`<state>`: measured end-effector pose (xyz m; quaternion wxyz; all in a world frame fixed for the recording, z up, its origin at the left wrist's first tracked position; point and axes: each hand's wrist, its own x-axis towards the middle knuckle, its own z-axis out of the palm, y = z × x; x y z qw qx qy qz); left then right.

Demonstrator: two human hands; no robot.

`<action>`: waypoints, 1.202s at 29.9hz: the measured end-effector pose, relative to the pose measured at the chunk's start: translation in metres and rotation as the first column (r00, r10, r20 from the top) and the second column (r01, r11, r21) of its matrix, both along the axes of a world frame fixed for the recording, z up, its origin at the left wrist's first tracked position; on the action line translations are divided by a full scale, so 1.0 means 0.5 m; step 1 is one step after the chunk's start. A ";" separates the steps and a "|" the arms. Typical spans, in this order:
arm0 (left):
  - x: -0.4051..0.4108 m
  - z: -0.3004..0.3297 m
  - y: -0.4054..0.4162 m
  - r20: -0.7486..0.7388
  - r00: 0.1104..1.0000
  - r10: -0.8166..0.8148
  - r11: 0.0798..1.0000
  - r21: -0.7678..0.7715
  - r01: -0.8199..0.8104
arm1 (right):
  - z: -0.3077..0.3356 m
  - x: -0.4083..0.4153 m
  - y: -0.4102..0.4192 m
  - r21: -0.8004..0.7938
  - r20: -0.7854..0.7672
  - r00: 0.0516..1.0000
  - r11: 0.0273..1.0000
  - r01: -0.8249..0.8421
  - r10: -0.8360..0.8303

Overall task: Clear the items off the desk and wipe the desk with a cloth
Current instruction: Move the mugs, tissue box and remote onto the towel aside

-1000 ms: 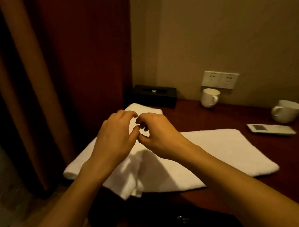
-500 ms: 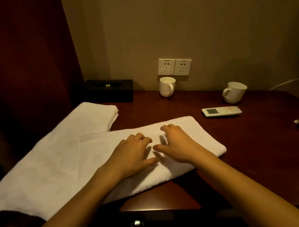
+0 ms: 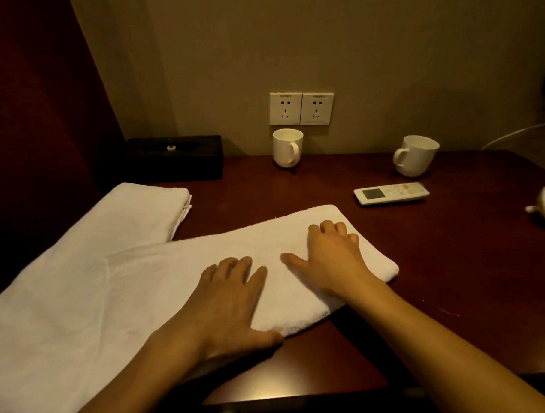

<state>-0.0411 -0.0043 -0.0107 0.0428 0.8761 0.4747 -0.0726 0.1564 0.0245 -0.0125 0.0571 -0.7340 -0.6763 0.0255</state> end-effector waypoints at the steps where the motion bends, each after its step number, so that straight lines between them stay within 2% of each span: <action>1: 0.004 0.000 0.002 0.011 1.000 -0.015 0.999 0.048 0.015 | -0.002 0.002 0.000 -0.015 0.017 0.999 0.999 0.032 -0.031; 3: 0.012 0.000 0.017 0.048 0.998 -0.028 0.990 0.138 0.021 | -0.006 0.001 -0.003 0.000 0.062 0.997 0.999 0.053 -0.053; 6: 0.028 0.001 0.038 0.127 0.991 -0.031 0.982 0.188 0.007 | -0.009 -0.003 -0.011 0.066 0.092 0.994 0.997 0.048 -0.054; 10: 0.052 0.007 0.049 0.232 0.972 -0.047 0.977 0.211 -0.003 | -0.008 -0.009 -0.030 0.149 -0.112 0.994 0.988 0.031 -0.015; 16: 0.125 0.073 0.039 0.282 0.946 -0.159 0.943 0.328 0.061 | 0.044 0.059 -0.069 0.253 -0.267 0.963 0.963 0.096 -0.026; 27: 0.480 0.181 0.031 0.327 0.849 -0.415 0.853 0.465 0.238 | 0.143 0.411 -0.136 0.353 -0.369 0.907 0.873 0.338 -0.203; 32: 0.667 0.187 0.031 0.346 0.771 -0.535 0.812 0.461 0.357 | 0.136 0.583 -0.174 0.385 -0.424 0.861 0.805 0.451 -0.280; 36: 0.794 0.207 0.046 0.356 0.733 -0.580 0.789 0.469 0.397 | 0.151 0.707 -0.177 0.424 -0.410 0.855 0.764 0.487 -0.318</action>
